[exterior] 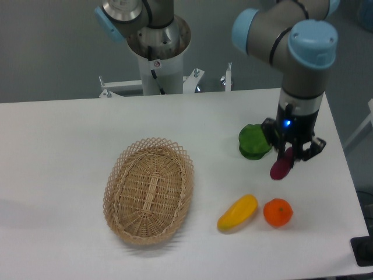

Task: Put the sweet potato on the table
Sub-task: 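Lift the held purple sweet potato and move it toward the orange, then carry the sweet potato back beside the bok choy and lower it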

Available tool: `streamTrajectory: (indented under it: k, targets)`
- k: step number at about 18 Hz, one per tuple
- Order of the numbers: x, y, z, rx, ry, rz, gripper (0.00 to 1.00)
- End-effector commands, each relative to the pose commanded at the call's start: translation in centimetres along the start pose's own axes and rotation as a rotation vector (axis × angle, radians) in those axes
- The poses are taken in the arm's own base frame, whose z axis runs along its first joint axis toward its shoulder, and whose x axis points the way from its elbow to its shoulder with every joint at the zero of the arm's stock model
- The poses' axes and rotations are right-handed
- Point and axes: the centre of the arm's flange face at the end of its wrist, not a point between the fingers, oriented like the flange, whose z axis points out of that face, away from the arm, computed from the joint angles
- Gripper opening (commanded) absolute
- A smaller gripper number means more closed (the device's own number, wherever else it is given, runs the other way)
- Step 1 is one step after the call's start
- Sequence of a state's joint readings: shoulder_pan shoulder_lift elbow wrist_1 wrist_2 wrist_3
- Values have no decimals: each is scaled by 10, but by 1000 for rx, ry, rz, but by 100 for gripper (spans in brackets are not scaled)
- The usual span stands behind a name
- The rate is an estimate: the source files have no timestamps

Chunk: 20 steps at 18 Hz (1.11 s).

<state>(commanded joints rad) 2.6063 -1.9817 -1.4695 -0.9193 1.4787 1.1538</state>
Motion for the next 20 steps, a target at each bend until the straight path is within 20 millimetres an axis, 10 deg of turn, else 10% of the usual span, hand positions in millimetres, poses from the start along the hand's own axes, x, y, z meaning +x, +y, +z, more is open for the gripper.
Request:
streamTrajectory:
  k: [5, 20]
  targets:
    - [4, 6, 29, 4, -15, 85, 26]
    - [-11, 122, 94, -76, 24, 368, 27]
